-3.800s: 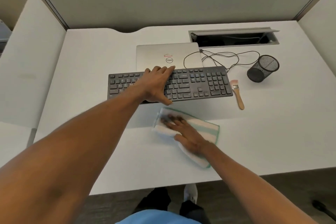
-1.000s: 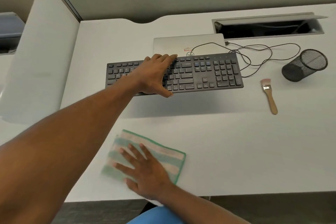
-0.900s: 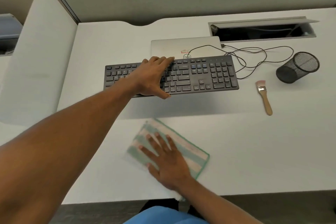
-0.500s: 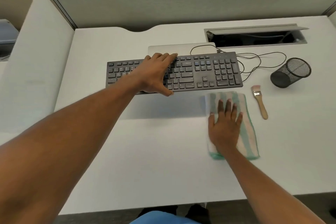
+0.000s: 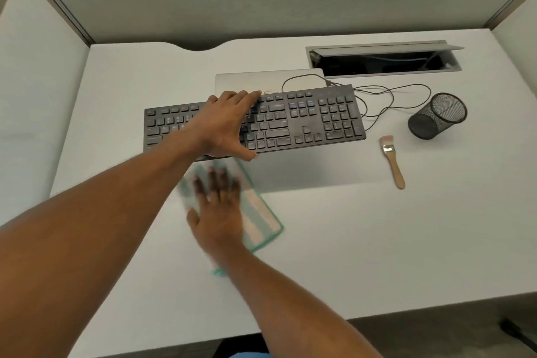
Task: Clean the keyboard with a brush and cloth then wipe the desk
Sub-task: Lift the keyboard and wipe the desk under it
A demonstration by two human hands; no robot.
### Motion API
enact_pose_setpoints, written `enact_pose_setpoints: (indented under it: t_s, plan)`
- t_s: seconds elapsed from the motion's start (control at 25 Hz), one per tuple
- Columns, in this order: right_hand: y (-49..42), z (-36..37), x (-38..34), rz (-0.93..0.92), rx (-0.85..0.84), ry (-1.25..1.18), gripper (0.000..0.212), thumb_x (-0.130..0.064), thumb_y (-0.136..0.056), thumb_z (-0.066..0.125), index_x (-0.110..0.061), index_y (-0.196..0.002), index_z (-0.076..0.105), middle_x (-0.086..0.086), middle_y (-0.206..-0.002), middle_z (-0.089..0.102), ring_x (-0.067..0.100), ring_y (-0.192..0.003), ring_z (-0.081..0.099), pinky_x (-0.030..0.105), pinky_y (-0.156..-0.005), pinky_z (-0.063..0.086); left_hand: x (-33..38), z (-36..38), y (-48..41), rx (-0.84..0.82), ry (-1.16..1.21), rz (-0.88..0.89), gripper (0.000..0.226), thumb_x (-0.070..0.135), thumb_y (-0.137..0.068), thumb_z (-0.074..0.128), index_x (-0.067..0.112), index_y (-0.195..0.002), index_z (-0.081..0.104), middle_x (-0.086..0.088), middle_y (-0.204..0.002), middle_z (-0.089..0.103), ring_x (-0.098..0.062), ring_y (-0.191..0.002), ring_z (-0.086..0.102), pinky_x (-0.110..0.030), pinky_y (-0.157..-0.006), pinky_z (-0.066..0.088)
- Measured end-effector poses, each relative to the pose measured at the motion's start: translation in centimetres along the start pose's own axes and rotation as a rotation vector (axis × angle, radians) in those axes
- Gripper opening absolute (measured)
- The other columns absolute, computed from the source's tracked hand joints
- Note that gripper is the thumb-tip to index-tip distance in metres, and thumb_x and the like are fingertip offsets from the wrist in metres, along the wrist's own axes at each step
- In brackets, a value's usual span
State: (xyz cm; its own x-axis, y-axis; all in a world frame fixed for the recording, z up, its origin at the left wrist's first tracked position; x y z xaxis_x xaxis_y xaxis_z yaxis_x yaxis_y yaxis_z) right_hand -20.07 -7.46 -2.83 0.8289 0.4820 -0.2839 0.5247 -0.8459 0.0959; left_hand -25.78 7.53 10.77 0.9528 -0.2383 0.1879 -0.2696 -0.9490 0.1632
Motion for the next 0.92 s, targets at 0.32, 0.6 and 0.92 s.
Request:
enact_pose_setpoints:
  t_s: [0.32,0.6,0.92]
  plan:
    - [11.5,1.6,0.3,-0.379,-0.130,0.067,0.070,-0.052,-0.100,0.038,-0.031,-0.160,0.011,0.003,-0.169,-0.007,0.027,-0.155,-0.013,0.055,-0.124,0.005,3.5,1.6,1.5,-0.035,0.005,-0.029,0.137,0.069,-0.065,0.087,0.018,-0.168,0.012,-0.007,-0.163,0.038,-0.033,-0.146,0.033,-0.056,-0.119,0.031]
    - [14.5,-5.0,21.1,0.160,-0.001,0.133,0.066,-0.056,-0.103,0.021,-0.035,-0.160,-0.005,0.000,-0.169,-0.008,0.026,-0.155,-0.010,0.054,-0.123,0.012,6.6,2.8,2.7,-0.050,-0.003,-0.053,0.139,0.069,-0.064,0.087,0.018,-0.168,0.010,-0.009,-0.165,0.036,-0.034,-0.148,0.032,-0.058,-0.120,0.031]
    - [22.8,-4.2,21.1,0.540,0.050,0.076,0.073,-0.048,-0.102,0.030,-0.018,-0.161,-0.001,0.015,-0.167,-0.009,0.037,-0.154,-0.007,0.062,-0.121,0.010,8.9,3.2,2.9,-0.041,-0.013,-0.039,0.139,0.070,-0.065,0.086,0.018,-0.168,0.009,-0.007,-0.164,0.037,-0.033,-0.147,0.032,-0.057,-0.120,0.031]
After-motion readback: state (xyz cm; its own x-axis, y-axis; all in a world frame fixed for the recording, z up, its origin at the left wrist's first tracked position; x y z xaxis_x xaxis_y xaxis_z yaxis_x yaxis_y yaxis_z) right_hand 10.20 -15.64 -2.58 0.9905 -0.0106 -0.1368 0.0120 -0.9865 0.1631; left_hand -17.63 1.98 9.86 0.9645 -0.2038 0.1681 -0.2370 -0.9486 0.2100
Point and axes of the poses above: each hand's wrist, its own y-axis away from the middle knuckle, its own z-axis out of the palm, x = y × z, the point moved 4 cm from there along -y, towards the middle knuckle
